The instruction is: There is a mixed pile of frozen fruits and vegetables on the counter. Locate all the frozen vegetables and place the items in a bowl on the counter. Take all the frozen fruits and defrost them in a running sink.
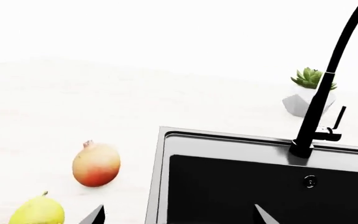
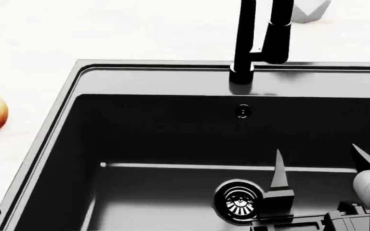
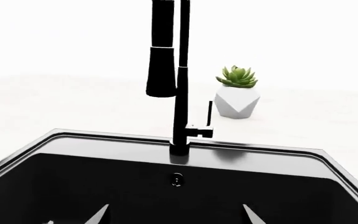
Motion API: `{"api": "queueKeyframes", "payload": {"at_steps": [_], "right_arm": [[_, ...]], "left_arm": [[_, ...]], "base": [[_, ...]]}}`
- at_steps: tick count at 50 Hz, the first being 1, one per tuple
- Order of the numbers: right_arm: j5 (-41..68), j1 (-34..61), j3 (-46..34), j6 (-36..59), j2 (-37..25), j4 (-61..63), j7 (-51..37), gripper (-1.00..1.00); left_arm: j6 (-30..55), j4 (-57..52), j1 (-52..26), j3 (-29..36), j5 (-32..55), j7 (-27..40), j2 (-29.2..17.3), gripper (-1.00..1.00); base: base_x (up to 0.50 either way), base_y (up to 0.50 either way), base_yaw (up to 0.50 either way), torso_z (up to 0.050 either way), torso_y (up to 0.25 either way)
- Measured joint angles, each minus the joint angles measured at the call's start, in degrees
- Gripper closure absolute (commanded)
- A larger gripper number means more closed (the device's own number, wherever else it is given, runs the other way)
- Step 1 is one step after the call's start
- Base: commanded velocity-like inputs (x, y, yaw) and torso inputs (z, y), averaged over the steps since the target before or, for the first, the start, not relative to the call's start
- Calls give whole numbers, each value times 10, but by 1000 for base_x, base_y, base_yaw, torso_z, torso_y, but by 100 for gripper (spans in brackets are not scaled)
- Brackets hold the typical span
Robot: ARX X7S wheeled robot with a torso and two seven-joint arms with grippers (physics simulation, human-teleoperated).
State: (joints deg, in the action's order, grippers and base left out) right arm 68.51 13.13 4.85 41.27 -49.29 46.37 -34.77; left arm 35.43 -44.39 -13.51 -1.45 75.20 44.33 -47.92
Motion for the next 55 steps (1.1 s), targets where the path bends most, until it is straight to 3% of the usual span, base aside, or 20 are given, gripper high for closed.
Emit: {"api": "queueKeyframes", "payload": {"at_steps": [49, 55], "right_arm": [[-16, -12, -8, -13, 5, -4, 6, -100], [-16, -18, -5, -18, 7, -3, 6, -100]], "left_arm": [[4, 2, 3, 6, 2, -2, -8, -100], [5, 4, -1, 9, 1, -1, -7, -100]], "base": [[-1, 500, 0, 0, 0], [0, 0, 0, 0, 0]]}}
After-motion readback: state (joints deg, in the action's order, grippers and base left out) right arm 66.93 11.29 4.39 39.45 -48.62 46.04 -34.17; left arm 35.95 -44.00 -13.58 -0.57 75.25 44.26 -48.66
